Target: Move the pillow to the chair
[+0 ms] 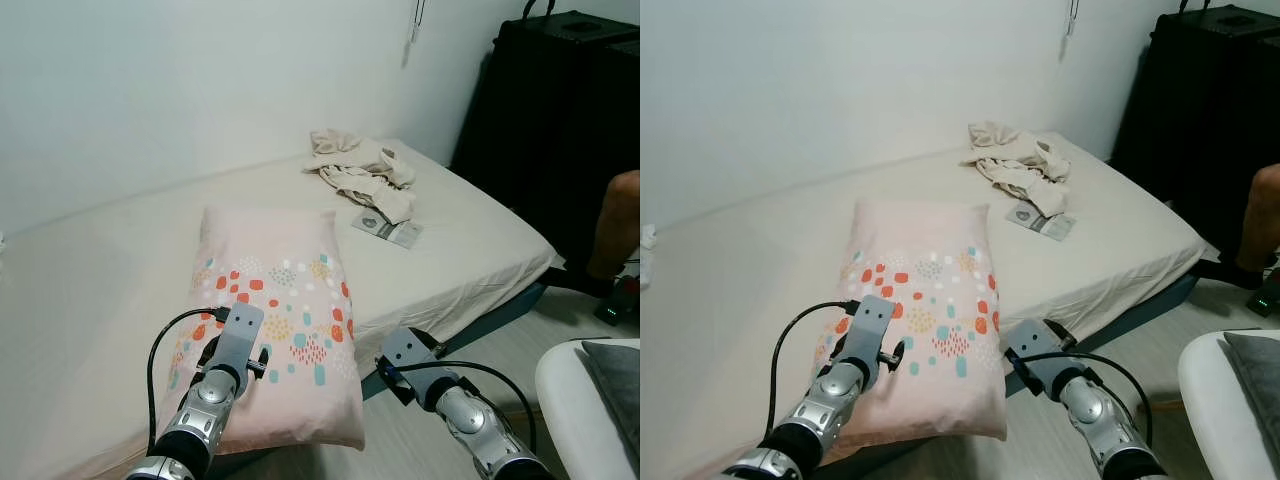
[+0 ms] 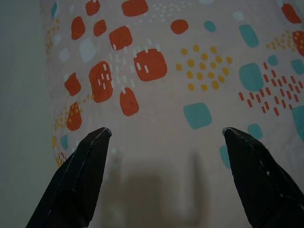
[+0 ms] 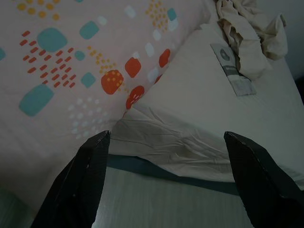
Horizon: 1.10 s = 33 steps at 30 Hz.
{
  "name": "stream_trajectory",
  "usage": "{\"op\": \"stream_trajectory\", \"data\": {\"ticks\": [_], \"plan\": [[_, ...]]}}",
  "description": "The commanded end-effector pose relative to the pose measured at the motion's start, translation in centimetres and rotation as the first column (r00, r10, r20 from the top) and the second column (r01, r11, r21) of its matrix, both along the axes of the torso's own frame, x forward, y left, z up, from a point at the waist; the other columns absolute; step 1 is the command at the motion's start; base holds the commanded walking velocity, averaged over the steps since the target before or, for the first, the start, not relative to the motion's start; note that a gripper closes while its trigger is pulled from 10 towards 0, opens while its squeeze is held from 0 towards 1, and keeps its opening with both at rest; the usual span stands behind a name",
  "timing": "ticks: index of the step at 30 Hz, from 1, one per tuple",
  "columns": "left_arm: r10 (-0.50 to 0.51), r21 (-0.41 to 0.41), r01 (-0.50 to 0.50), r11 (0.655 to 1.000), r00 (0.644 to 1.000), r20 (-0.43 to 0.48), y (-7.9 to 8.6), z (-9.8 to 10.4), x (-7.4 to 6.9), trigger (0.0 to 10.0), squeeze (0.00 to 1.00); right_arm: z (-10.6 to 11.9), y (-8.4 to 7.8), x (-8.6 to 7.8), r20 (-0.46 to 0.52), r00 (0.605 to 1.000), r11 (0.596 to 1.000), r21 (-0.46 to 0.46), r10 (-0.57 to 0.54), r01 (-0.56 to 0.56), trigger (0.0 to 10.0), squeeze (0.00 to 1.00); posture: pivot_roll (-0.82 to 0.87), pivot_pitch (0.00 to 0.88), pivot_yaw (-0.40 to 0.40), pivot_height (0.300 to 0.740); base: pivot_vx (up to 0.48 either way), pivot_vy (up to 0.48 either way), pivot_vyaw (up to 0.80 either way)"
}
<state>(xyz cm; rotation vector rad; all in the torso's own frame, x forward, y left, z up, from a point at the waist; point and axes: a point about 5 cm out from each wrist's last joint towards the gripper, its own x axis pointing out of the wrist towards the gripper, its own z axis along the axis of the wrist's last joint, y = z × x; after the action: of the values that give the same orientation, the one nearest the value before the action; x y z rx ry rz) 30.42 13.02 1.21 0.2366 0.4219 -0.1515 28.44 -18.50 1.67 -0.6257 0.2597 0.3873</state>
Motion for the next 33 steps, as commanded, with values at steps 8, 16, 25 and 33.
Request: {"op": "stream_trajectory", "data": {"ticks": [8, 16, 25, 33], "plan": [[0.007, 0.004, -0.007, 1.000, 1.000, -0.019, 0.13, -0.21, -0.09, 10.0, 0.00, -0.06, 0.26, 0.06, -0.009, 1.000, 1.000, -0.010, 0.012, -0.012, 10.0, 0.00, -0.14, 0.082, 0.014, 0.740, 0.000, 0.000, 0.00], [0.004, 0.008, -0.004, 1.000, 1.000, -0.018, 0.22, -0.17, -0.06, 10.0, 0.00, -0.03, 0.40, 0.09, -0.006, 1.000, 1.000, -0.012, 0.017, -0.017, 10.0, 0.00, -0.14, 0.082, 0.018, 0.740, 0.000, 0.000, 0.00], [-0.001, 0.007, 0.001, 1.000, 1.000, -0.021, 0.04, -0.23, -0.11, 10.0, 0.00, -0.13, 0.35, 0.00, -0.006, 1.000, 1.000, -0.010, 0.012, -0.012, 10.0, 0.00, -0.14, 0.081, 0.018, 0.740, 0.000, 0.000, 0.00], [-0.001, 0.011, 0.001, 1.000, 1.000, -0.021, 0.11, -0.20, -0.07, 10.0, 0.00, -0.07, 0.31, 0.02, -0.005, 1.000, 1.000, -0.010, 0.012, -0.012, 10.0, 0.00, -0.14, 0.081, 0.019, 0.740, 0.000, 0.000, 0.00]]}}
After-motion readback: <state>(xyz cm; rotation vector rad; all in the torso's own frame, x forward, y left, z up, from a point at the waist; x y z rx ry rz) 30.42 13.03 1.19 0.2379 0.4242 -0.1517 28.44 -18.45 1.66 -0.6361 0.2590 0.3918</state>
